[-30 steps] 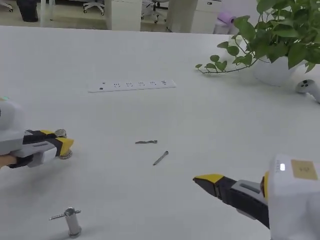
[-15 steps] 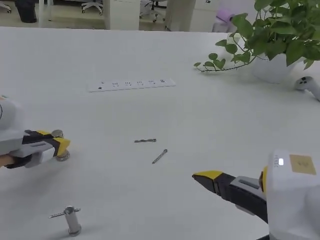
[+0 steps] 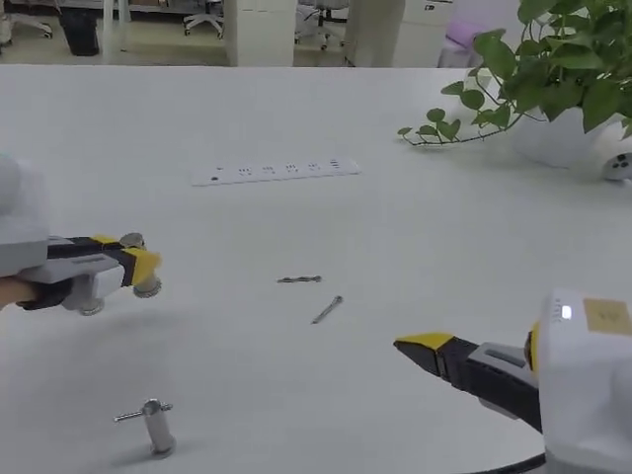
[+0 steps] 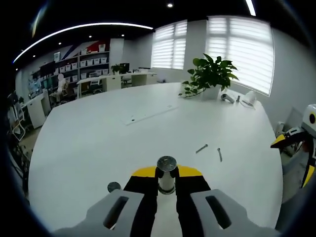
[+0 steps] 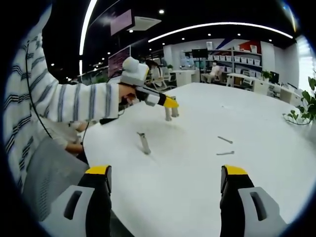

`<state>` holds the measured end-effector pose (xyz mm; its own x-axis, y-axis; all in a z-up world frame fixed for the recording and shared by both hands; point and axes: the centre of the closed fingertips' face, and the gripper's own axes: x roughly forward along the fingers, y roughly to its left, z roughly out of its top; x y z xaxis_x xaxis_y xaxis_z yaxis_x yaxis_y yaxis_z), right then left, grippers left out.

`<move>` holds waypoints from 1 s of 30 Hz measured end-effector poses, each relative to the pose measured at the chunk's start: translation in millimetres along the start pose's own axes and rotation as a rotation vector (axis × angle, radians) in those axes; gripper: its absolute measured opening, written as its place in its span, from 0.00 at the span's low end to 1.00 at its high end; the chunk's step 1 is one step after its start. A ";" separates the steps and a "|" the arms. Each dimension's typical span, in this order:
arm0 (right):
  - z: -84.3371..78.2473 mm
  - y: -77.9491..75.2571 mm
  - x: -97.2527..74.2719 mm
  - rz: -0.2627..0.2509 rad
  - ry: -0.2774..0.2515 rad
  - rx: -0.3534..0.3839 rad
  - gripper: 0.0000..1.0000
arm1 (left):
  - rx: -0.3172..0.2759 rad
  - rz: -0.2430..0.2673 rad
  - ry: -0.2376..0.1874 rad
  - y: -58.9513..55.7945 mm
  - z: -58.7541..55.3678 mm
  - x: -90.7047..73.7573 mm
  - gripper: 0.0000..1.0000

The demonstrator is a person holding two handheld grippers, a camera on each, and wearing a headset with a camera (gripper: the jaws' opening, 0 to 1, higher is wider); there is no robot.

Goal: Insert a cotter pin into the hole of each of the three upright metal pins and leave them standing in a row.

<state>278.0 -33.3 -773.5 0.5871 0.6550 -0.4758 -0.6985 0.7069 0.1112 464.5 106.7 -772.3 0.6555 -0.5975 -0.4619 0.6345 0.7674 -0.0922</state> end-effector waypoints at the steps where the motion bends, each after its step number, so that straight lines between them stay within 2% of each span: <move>1: 0.6 -0.5 -1.0 0.002 -0.003 -0.004 0.93 | -0.002 0.001 -0.003 -2.0 2.0 -3.1 0.11; 4: 1.3 -2.1 -3.9 0.007 -0.009 -0.009 0.93 | -0.019 0.001 -0.011 -11.3 10.0 -14.6 0.11; 6: 1.6 -3.3 -5.7 0.011 -0.012 -0.014 0.93 | -0.062 -0.008 -0.014 -19.2 13.8 -20.5 0.11; 7: 1.7 -3.7 -6.4 0.013 -0.013 -0.016 0.93 | -0.061 -0.009 -0.013 -22.0 15.4 -22.8 0.11; 13: -2.0 -7.8 -13.7 0.031 -0.013 -0.027 0.93 | 0.046 0.001 -0.015 -48.7 24.1 -37.3 0.11; 19: -8.4 -14.3 -24.5 0.039 -0.012 -0.025 0.93 | 0.023 -0.032 -0.023 -78.2 28.0 -44.6 0.11; 21: -10.5 -16.3 -28.4 0.039 -0.007 -0.030 0.92 | 0.013 -0.041 -0.015 -88.0 26.8 -45.8 0.11; 25: -12.9 -19.6 -35.7 0.035 -0.009 -0.037 0.92 | 0.030 -0.057 -0.001 -106.8 21.1 -47.2 0.11; 30: -17.5 -23.0 -42.2 0.031 -0.008 -0.037 0.92 | -0.005 -0.064 0.017 -129.9 5.1 -45.2 0.11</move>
<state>262.2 -81.8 -771.3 0.5684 0.6785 -0.4653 -0.7306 0.6763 0.0937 354.6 32.8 -734.9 0.6062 -0.6417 -0.4698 0.6730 0.7287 -0.1269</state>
